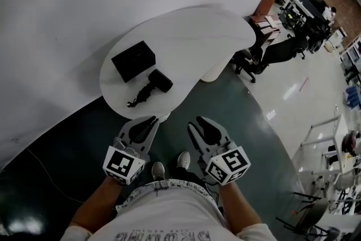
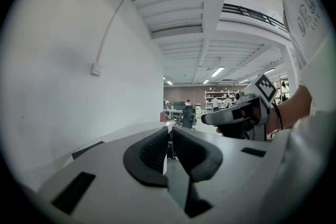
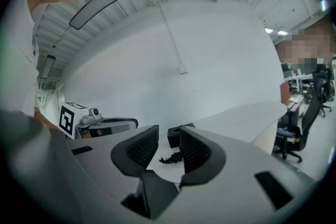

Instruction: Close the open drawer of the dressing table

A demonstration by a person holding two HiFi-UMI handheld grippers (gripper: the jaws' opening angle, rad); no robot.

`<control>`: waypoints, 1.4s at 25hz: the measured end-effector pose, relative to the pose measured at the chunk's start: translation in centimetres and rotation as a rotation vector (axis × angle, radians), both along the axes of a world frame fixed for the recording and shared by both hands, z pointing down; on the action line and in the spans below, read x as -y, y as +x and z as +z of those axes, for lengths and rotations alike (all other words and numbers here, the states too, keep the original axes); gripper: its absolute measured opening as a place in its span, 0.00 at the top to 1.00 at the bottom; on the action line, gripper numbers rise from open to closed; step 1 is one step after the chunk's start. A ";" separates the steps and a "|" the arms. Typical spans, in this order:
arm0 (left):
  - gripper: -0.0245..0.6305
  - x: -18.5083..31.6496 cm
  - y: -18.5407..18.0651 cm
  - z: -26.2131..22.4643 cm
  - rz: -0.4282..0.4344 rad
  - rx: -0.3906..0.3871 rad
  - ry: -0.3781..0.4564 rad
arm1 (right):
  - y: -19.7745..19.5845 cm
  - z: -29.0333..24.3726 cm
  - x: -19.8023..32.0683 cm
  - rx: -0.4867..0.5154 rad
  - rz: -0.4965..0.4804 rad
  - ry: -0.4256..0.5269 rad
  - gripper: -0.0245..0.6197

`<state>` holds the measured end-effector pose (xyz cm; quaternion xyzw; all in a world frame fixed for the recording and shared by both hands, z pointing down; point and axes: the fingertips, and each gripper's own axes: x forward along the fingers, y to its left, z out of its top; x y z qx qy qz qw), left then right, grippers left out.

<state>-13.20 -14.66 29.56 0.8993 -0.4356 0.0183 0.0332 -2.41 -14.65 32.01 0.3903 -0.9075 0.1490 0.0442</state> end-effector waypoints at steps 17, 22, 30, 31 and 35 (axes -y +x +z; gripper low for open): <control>0.90 0.5 -1.1 -1.0 -0.010 -0.012 0.024 | -0.8 -1.1 0.3 0.007 -0.005 0.027 0.92; 0.90 0.6 -1.0 -1.2 -0.006 -0.011 0.028 | -0.9 -1.5 0.2 0.013 -0.009 0.027 0.95; 0.90 0.5 -0.7 -1.6 -0.006 -0.016 0.031 | -1.0 -2.0 -0.2 0.044 -0.035 0.019 0.95; 0.90 0.5 -0.7 -1.6 -0.006 -0.017 0.030 | -1.0 -2.0 -0.3 0.047 -0.038 0.018 0.95; 0.90 0.4 -0.6 -1.4 -0.005 -0.016 0.028 | -1.2 -1.6 -0.3 0.055 -0.044 0.008 0.95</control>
